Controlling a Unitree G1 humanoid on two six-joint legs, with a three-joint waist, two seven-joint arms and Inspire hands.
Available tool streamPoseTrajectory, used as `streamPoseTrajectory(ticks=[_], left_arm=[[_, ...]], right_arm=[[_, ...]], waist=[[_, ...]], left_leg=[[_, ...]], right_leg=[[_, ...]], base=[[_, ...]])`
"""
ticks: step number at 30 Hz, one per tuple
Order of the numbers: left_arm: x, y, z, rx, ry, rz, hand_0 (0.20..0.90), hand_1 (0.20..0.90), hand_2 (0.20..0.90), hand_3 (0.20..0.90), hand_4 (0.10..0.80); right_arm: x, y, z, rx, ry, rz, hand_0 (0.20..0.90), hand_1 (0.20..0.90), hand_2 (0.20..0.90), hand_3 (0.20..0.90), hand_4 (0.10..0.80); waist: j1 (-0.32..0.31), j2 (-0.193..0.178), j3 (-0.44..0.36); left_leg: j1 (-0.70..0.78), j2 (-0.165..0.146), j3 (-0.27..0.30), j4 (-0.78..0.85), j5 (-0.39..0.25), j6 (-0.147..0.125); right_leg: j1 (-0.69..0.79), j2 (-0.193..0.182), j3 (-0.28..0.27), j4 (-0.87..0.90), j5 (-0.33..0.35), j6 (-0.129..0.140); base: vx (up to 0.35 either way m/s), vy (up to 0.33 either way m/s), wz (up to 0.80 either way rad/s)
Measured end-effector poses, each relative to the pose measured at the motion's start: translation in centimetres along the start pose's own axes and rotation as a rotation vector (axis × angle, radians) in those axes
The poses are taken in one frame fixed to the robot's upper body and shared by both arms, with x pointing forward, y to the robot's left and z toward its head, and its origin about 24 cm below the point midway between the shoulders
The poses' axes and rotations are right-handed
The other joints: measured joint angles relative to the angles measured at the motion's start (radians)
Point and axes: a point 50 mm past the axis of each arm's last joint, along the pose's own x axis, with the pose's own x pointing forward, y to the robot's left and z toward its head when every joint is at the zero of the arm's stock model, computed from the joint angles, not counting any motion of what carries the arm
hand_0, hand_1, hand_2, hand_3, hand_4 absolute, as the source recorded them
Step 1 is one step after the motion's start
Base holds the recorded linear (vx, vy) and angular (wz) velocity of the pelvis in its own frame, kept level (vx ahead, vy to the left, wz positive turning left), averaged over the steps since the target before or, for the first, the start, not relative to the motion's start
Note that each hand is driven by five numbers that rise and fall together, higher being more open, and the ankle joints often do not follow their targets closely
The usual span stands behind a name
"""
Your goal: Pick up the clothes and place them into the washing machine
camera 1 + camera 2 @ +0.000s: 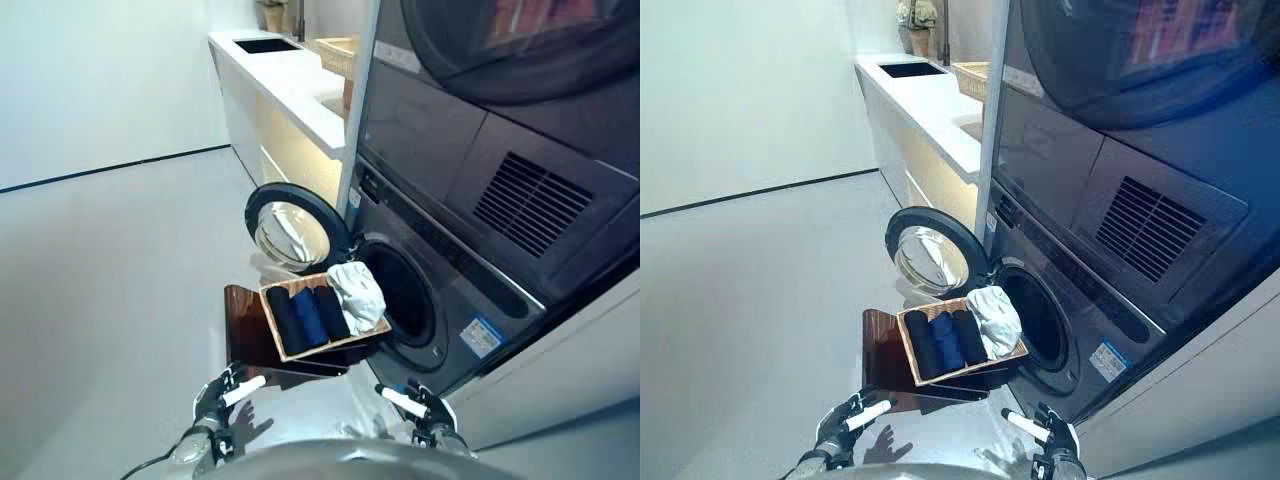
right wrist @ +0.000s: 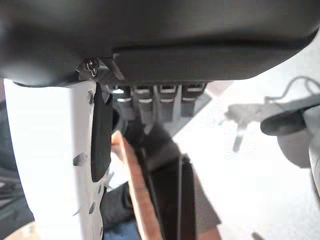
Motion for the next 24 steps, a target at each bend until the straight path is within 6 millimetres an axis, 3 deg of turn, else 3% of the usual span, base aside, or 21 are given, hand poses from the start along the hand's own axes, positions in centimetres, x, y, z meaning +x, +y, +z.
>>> streamPoseTrajectory(ticks=[15, 20, 24], left_arm=[[0.0, 0.0, 0.0, 0.001, 0.001, 0.0, 0.9, 0.9, 0.9, 0.9, 0.8], [0.0, 0.0, -0.5, 0.013, 0.029, 0.004, 0.9, 0.9, 0.9, 0.9, 0.8], [-0.1, 0.2, -1.2, 0.024, 0.06, 0.011, 0.9, 0.9, 0.9, 0.9, 0.8]], right_arm=[[-0.1, -0.2, -0.2, 0.0, 0.009, -0.005, 0.9, 0.9, 0.9, 0.9, 0.8], [0.0, -0.9, -0.2, 0.017, 0.01, -0.034, 0.9, 0.9, 0.9, 0.9, 0.8], [-0.1, -1.2, -0.5, 0.017, 0.026, -0.045, 0.9, 0.9, 0.9, 0.9, 0.8]], waist=[[-0.004, 0.003, 0.001], [-0.038, 0.012, 0.017], [-0.033, 0.023, 0.031]], left_leg=[[0.0, 0.0, -0.005, 0.0, 0.0, 0.0], [-0.012, -0.005, -0.007, 0.0, 0.006, 0.004], [0.003, -0.002, 0.01, 0.001, 0.003, 0.003]], right_leg=[[0.001, 0.0, -0.003, 0.008, -0.002, -0.001], [0.002, -0.01, -0.039, 0.017, -0.007, 0.002], [-0.012, -0.004, 0.0, 0.031, -0.011, 0.003]], base=[[0.003, -0.001, 0.01], [-0.042, 0.058, 0.16], [0.011, -0.001, -0.22]])
